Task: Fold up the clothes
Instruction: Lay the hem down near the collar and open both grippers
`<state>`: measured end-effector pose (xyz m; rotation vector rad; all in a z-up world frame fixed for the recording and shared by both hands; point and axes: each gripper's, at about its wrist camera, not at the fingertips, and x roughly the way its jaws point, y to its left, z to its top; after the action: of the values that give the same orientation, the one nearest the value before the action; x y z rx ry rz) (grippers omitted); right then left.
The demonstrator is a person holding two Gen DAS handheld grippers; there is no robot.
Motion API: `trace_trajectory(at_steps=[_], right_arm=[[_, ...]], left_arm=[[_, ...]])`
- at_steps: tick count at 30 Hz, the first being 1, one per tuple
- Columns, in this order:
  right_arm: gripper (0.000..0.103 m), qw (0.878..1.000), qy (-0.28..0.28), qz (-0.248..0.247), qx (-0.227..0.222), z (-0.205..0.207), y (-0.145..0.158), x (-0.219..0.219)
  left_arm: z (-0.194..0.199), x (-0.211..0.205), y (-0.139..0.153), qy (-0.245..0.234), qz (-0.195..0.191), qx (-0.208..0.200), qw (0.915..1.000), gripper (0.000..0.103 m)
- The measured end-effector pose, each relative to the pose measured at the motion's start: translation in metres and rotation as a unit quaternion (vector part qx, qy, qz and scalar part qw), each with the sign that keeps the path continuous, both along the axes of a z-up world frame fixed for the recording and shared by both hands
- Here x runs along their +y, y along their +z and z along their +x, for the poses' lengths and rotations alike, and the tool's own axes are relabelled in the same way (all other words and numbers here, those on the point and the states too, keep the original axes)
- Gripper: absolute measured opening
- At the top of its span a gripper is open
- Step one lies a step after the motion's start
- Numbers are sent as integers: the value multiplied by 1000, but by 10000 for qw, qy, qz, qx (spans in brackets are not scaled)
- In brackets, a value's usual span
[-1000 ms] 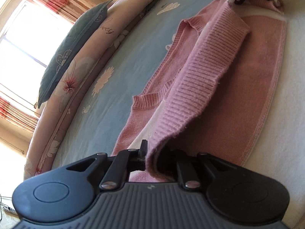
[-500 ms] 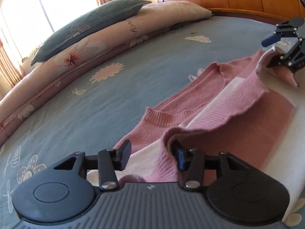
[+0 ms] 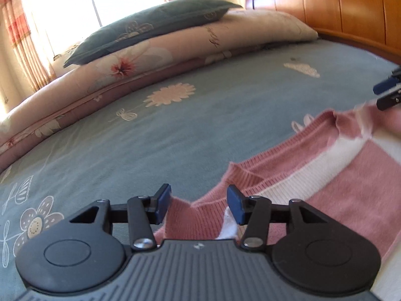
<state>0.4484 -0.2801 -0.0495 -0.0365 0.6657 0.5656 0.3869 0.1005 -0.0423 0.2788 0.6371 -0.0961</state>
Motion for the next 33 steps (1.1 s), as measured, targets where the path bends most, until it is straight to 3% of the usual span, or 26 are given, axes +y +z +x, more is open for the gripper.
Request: trace_trajectory(at_steps=[4,8,11,16,18,20,25,28,33], right_arm=[[78,9984,-277,487,-22,-10,13,-25],[78,9979,65,639,-68,-41,16,-39],[78,9972,639,293,-235,-70,11,-32],[78,9834,1265,-1159,-589,-96,-12,4],[77,9742,1154,-1797,-736,-94,-22,17],[77,9722,900,-1999,-819,-85,-25,18],[77,9912,-31,-1192,-571,-50,-19,-15],[77,9914,-763,-1003,-351,-31,-25,-37],[77,9905,-1068,-819,-285,-48,-21,-51]], left_arm=[[-18,25,17,217,-504,98,9984,51],[-44,49,17,322,-1032,325,9936,52],[-56,58,5,452,-1162,562,9906,52],[-64,53,-13,440,-1147,800,9892,53],[-66,51,-18,445,-1095,844,9894,53],[-67,50,-23,473,-1030,887,9896,53],[-69,56,-29,626,-929,983,9888,55],[-75,58,-30,684,-972,980,9881,55],[-87,59,-23,767,-1029,942,9872,54]])
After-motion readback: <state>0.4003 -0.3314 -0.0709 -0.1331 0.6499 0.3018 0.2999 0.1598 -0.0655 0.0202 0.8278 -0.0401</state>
